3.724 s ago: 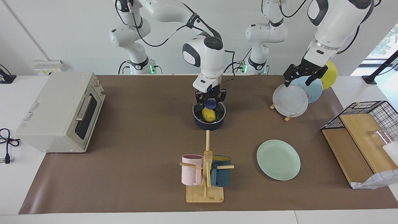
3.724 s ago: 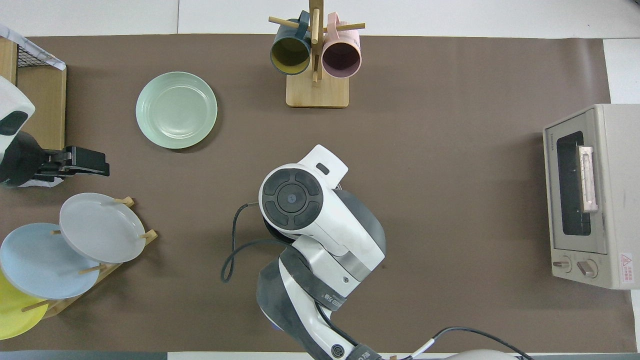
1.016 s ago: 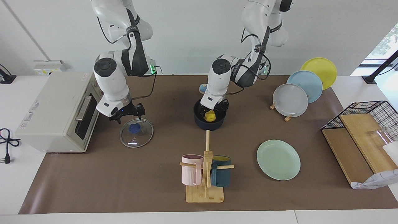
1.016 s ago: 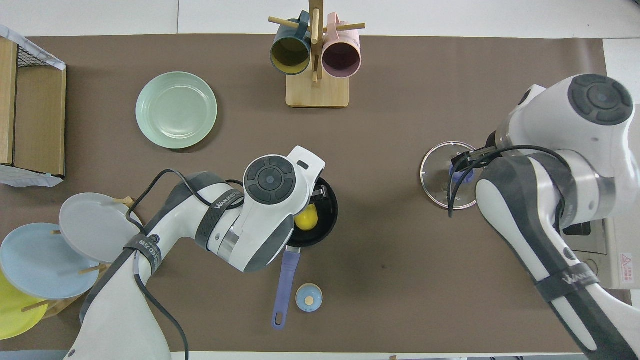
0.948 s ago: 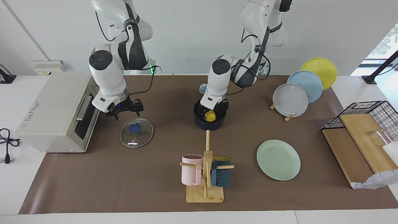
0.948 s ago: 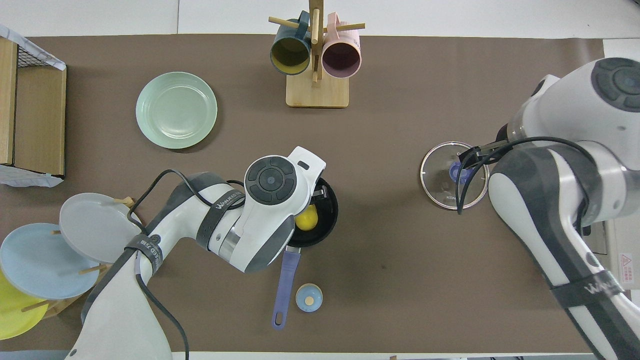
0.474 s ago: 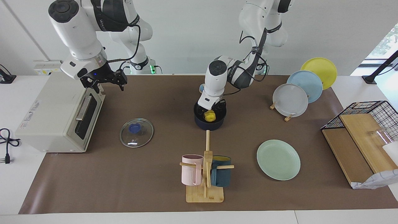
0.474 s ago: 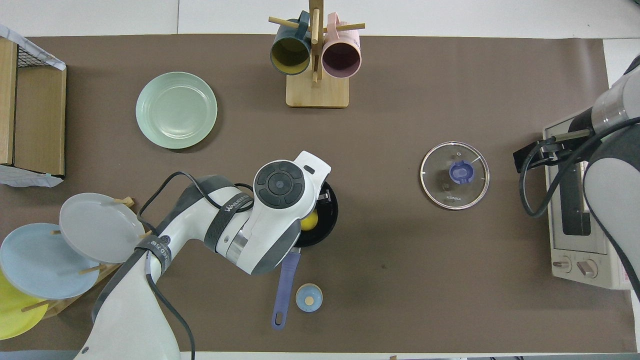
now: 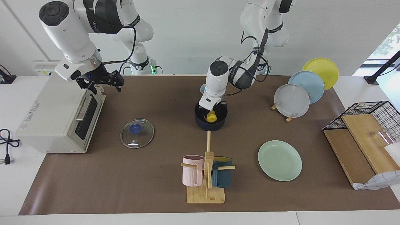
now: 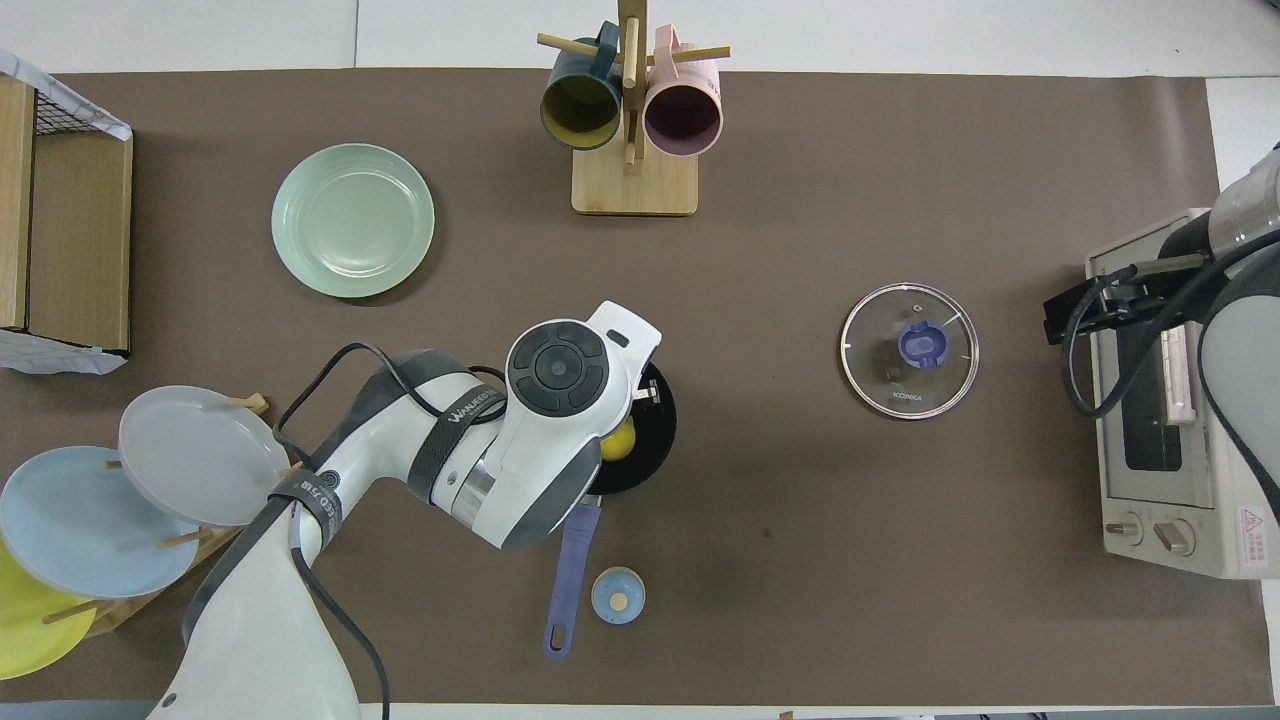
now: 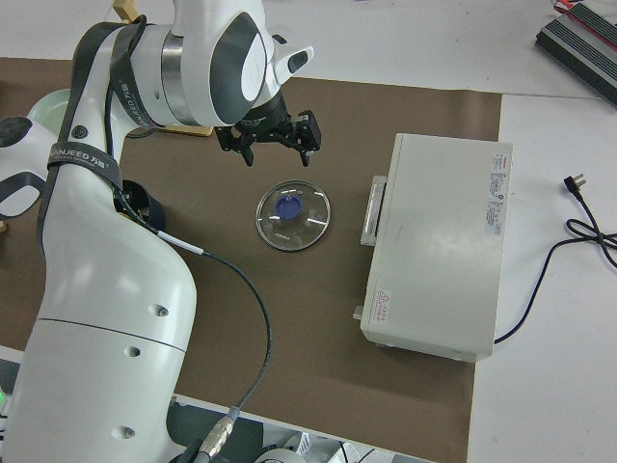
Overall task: Transfer potato from pot to plate
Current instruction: 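Grasp the yellow potato with the left gripper while the right gripper withdraws, then lift the potato and carry it to the green plate with the left gripper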
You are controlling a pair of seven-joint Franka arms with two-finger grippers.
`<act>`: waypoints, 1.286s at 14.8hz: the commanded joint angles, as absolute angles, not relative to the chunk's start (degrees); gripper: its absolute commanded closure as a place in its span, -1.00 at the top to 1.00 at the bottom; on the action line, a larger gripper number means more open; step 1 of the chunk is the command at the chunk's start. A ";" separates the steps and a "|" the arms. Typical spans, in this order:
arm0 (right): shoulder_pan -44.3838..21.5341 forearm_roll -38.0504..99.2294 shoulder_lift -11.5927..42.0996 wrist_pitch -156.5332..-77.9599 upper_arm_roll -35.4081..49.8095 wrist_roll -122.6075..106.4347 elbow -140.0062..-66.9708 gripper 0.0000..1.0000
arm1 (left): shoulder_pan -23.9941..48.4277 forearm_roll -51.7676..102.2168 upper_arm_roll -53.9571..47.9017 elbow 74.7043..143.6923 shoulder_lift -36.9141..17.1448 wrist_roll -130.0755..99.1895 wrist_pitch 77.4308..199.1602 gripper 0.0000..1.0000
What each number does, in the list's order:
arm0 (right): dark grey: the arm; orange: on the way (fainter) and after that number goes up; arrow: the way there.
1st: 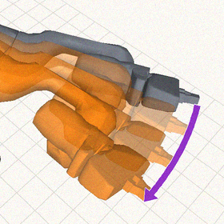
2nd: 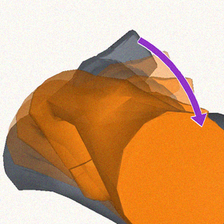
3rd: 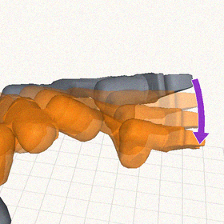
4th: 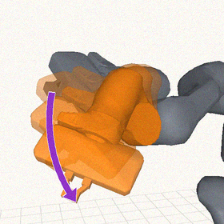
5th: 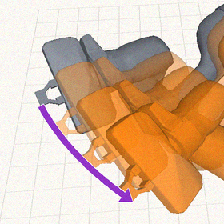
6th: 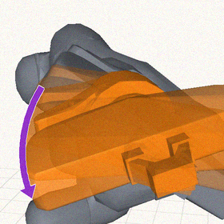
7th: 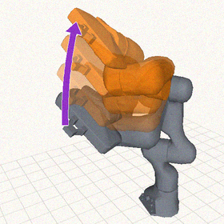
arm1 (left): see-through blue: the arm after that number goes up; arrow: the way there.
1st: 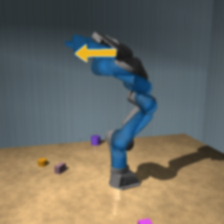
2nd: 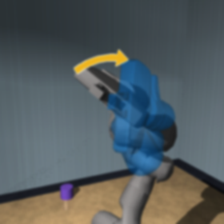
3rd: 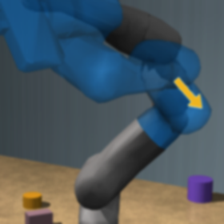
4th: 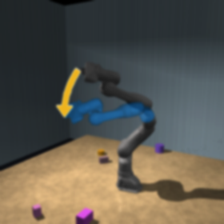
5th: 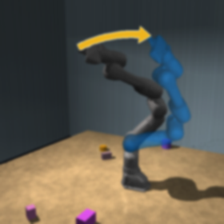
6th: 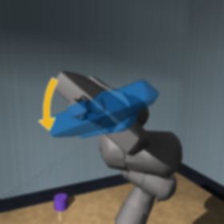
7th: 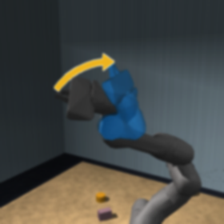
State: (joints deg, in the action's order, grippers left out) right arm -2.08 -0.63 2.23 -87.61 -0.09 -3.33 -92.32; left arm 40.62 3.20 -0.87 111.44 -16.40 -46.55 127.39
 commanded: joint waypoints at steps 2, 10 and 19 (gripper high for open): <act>-1.05 -0.35 1.50 -88.07 0.26 -3.16 -92.46 1.00 | 41.22 2.99 -0.09 112.15 -15.91 -47.46 127.89 -1.00; -0.79 -1.58 0.44 -87.63 1.14 -3.34 -91.76 1.00 | 36.93 3.69 -0.09 101.46 -9.67 -46.15 110.42 -1.00; -0.35 -1.93 0.79 -85.45 1.85 -2.90 -89.75 1.00 | 12.76 8.26 0.17 86.04 -15.20 -15.60 103.60 -1.00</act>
State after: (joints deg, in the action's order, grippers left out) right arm -1.79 -1.40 0.74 -87.62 0.54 -3.33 -91.61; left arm 16.52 6.13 0.74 88.14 -11.92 -23.17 101.93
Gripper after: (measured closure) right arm 0.000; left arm 0.441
